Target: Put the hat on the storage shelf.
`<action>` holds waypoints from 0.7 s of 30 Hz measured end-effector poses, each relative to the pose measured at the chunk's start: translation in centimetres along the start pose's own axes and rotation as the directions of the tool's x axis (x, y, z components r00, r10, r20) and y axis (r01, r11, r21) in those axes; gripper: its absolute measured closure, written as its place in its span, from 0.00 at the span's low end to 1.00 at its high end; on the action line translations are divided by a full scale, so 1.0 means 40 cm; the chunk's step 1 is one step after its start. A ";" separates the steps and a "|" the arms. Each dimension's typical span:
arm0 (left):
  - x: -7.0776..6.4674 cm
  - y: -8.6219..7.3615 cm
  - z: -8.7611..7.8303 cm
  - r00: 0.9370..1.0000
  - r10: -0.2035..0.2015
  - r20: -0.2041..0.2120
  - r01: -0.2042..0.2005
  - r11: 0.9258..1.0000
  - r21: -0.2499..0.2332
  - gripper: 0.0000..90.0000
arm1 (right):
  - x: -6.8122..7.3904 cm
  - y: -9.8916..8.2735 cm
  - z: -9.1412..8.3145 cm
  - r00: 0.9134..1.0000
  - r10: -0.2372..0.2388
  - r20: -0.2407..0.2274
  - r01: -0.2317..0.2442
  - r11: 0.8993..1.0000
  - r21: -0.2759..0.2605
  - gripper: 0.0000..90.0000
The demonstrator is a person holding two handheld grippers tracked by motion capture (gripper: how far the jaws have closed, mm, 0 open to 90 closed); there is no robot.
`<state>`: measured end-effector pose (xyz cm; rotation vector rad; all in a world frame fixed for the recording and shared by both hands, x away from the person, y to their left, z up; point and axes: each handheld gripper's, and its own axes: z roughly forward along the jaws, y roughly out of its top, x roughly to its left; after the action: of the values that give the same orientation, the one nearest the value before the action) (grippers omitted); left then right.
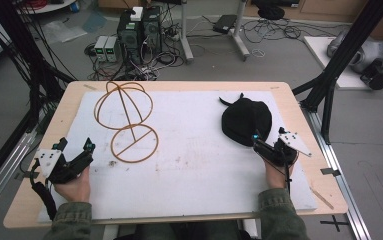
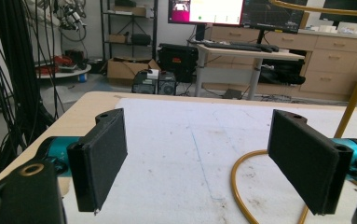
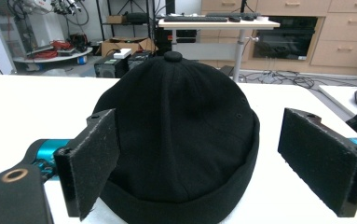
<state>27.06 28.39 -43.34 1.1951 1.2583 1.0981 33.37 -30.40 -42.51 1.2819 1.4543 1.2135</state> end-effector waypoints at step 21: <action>0.002 -0.001 0.005 1.000 -0.006 0.005 0.006 1.000 0.013 0.23 | -0.019 0.015 0.032 0.997 0.071 -0.027 -0.071 0.997 0.008 0.14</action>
<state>27.28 28.45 -43.38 1.2025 1.2656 1.0835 34.85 -30.99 -42.17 1.3364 1.4447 1.2776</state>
